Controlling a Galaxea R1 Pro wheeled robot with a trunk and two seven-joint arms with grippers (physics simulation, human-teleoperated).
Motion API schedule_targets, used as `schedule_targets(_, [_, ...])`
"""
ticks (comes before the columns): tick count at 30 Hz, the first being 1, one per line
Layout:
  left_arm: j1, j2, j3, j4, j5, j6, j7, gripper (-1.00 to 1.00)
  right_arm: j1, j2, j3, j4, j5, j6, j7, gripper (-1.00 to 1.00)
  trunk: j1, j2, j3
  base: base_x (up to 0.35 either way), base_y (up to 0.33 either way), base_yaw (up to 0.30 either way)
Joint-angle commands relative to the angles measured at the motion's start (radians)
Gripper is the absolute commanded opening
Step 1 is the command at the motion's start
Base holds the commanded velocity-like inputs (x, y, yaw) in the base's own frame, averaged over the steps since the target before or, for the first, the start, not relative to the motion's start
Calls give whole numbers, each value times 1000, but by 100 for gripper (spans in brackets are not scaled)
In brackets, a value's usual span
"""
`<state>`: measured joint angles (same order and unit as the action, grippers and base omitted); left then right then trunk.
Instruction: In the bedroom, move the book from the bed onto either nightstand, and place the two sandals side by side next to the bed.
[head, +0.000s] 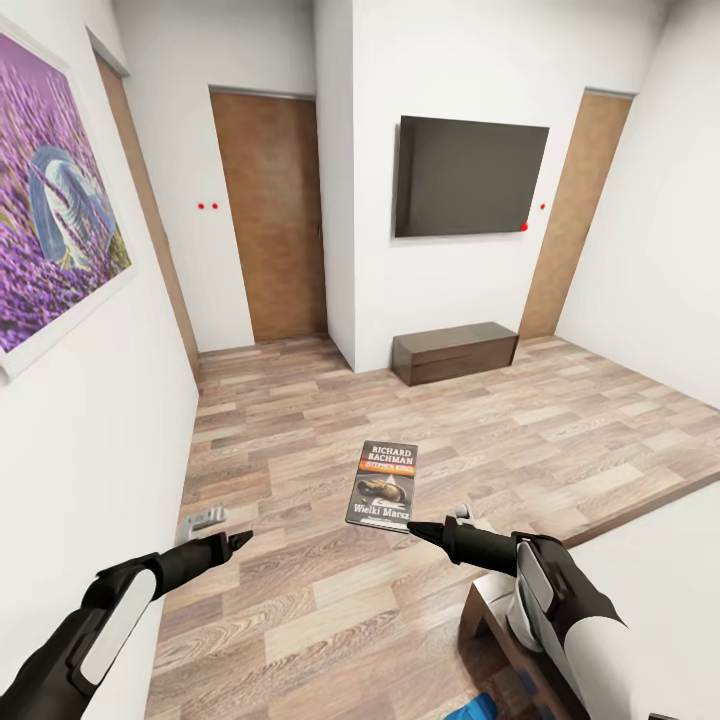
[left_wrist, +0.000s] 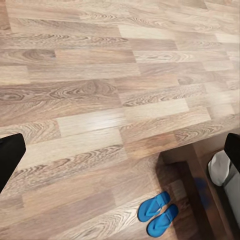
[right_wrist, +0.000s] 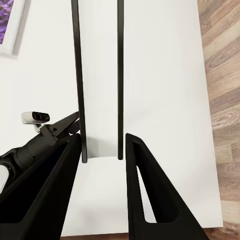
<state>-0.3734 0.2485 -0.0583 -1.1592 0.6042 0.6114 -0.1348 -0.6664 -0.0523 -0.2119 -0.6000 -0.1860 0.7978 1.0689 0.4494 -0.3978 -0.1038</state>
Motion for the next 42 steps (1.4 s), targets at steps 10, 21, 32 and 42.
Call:
schedule_targets(10, [-1, -2, -1, -1, 1, 4, 2, 100, -1, 0, -1, 0, -1, 4, 2, -100, 1, -2, -1, 0, 0, 4])
schedule_targets(21, [-1, -3, -1, 0, 0, 4, 3, 100, -1, 0, -1, 0, -1, 4, 2, -100, 1, -2, 2, 0, 0, 0])
schedule_targets(32, [-1, -3, -2, 5, 0, 4, 3, 100, -1, -1, -2, 0, 0, 4, 3, -100, 1, -2, 3, 0, 0, 0])
schedule_targets(42, [-1, -9, -2, 8, 0, 4, 0, 100, -1, -1, -3, -1, 0, 3, 3, -100, 1, -2, 8, 0, 0, 3])
